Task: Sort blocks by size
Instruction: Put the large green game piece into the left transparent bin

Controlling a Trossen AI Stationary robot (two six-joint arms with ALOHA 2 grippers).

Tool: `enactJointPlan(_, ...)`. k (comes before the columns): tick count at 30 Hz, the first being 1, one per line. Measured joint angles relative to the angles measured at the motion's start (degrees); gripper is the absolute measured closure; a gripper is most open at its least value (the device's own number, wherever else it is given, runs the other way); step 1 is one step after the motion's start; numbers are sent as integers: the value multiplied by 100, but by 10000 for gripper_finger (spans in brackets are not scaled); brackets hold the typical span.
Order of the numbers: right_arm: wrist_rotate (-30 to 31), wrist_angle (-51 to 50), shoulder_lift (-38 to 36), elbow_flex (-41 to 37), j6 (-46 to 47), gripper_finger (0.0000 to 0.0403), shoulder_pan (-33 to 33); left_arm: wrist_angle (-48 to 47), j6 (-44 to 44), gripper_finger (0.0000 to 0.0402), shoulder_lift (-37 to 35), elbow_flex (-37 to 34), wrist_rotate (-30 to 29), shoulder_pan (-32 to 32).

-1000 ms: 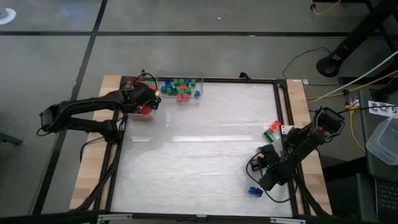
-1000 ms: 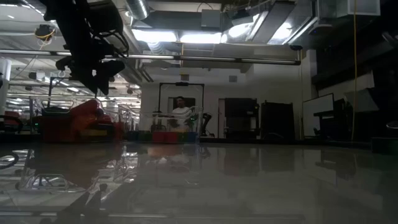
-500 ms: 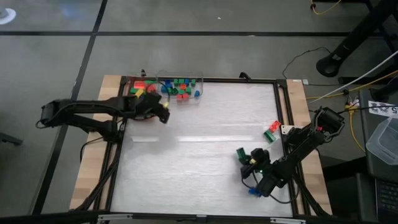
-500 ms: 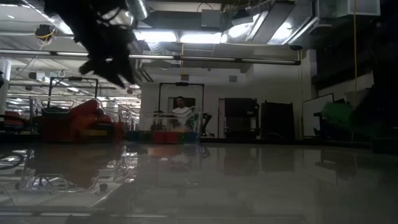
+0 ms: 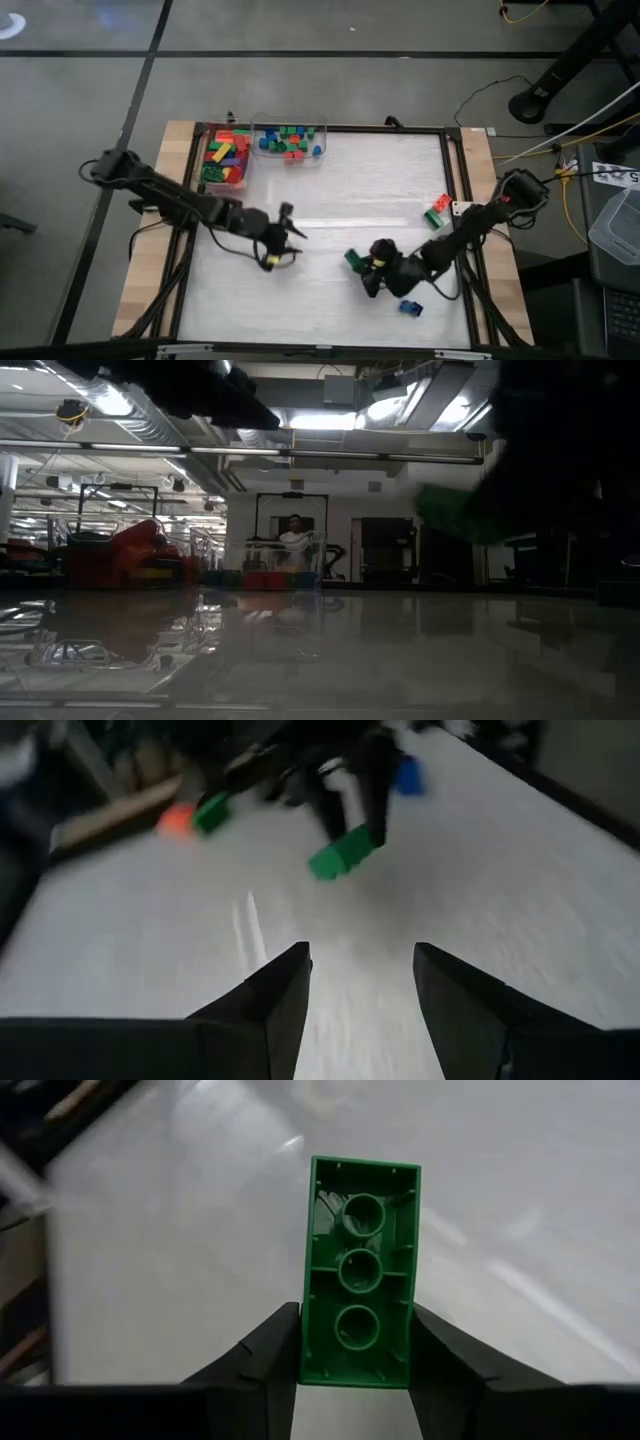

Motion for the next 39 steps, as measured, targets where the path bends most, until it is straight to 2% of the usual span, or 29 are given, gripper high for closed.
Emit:
enactJointPlan(7, -1825, 1591, -5, 2, -1250, 249, -701, 1375, 1915, 235, 885, -2, -10, -524)
enactJointPlan(10, -2397, 2012, -9, 2, -1511, 251, -930, 1920, 2288, 235, 1169, -2, -27, -572)
enactJointPlan(14, -2957, 2418, -9, 2, -1830, 251, -1151, 2540, 2298, 235, 1434, -2, -29, -536)
enactJointPlan(20, -3346, 2602, -9, 2, -2154, 250, -1299, 3063, 2184, 235, 1601, 0, -25, -528)
enactJointPlan(31, -3447, 2884, -9, 2, -2809, 249, -1329, 3053, 2108, 235, 1602, 0, -4, -524)
enactJointPlan(39, -3459, 2836, 115, 350, -3364, 249, -1329, 3099, 1997, 235, 1602, 0, 296, -524)
